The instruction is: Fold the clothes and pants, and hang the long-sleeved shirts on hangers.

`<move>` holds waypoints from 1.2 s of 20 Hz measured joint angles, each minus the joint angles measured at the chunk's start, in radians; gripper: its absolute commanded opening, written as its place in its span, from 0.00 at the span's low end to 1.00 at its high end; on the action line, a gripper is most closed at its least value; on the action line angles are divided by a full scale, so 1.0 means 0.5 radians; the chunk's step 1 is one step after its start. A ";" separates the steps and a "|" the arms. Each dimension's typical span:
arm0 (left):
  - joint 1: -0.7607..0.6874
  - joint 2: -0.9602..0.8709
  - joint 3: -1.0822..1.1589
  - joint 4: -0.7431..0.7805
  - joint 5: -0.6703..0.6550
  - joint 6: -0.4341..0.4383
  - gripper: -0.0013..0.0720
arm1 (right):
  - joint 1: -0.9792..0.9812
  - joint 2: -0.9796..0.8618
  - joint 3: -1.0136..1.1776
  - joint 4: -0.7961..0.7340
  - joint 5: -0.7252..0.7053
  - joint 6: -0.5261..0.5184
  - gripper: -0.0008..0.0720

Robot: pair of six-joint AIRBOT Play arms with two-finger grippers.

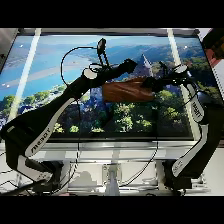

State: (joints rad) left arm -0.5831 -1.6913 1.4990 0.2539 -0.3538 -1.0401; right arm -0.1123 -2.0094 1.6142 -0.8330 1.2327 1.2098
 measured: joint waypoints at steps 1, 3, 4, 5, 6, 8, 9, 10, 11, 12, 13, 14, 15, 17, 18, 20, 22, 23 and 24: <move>0.000 0.000 0.000 0.000 -0.007 -0.001 0.98 | 0.030 -0.011 -0.001 0.024 -0.009 0.000 0.95; 0.001 0.000 0.000 0.000 -0.011 0.000 0.98 | 0.095 -0.027 -0.002 0.050 -0.018 -0.017 0.95; 0.002 0.000 0.000 0.001 -0.011 0.000 0.98 | 0.127 -0.032 -0.002 0.057 -0.024 -0.023 0.95; 0.002 0.000 0.000 0.004 -0.011 0.000 0.98 | 0.163 -0.034 -0.002 0.060 -0.030 -0.031 0.92; 0.002 0.000 0.000 0.005 -0.012 -0.001 0.98 | 0.203 -0.037 -0.002 0.061 -0.031 -0.036 0.90; 0.005 0.000 0.000 0.009 -0.014 0.000 0.98 | 0.282 -0.043 -0.004 0.045 -0.050 -0.042 0.62; 0.011 -0.001 0.000 0.011 -0.014 0.000 0.98 | 0.320 -0.047 -0.005 0.028 -0.061 -0.042 0.34; 0.017 -0.002 0.000 0.012 -0.015 0.000 0.98 | 0.361 -0.048 -0.007 0.008 -0.071 -0.048 0.11; 0.024 -0.002 0.000 0.012 -0.022 0.000 0.98 | 0.394 -0.051 -0.008 0.016 -0.083 -0.055 0.03; 0.034 -0.002 0.000 0.013 -0.030 0.000 0.98 | 0.433 -0.047 -0.007 0.008 -0.107 -0.072 0.03; 0.047 -0.002 0.000 0.013 -0.043 0.000 0.97 | 0.460 -0.047 -0.007 0.026 -0.134 -0.079 0.03; 0.066 -0.002 0.000 0.013 -0.069 0.000 0.97 | 0.482 -0.042 -0.007 0.029 -0.156 -0.086 0.03; 0.093 -0.001 0.000 0.013 -0.105 0.005 0.97 | 0.497 -0.033 -0.007 0.026 -0.181 -0.091 0.03; 0.169 0.014 0.000 0.015 -0.221 0.072 0.95 | 0.497 0.006 -0.008 0.014 -0.246 -0.098 0.03; 0.220 0.031 0.000 0.017 -0.305 0.128 0.86 | 0.479 0.040 -0.007 0.013 -0.263 -0.101 0.03; 0.329 0.073 0.000 0.020 -0.478 0.263 0.75 | 0.403 0.134 -0.006 0.037 -0.281 -0.103 0.03; 0.440 0.137 0.000 0.020 -0.624 0.408 0.57 | 0.288 0.251 -0.006 0.039 -0.282 -0.104 0.03; 0.495 0.179 0.000 0.031 -0.702 0.475 0.34 | 0.211 0.327 -0.005 0.049 -0.269 -0.105 0.03; 0.542 0.224 0.000 0.069 -0.750 0.523 0.07 | 0.130 0.402 -0.005 0.052 -0.269 -0.105 0.03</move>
State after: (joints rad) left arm -0.3122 -1.5795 1.4990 0.2886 -0.7288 -0.7788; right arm -0.0475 -1.8084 1.6119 -0.8070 1.0985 1.1572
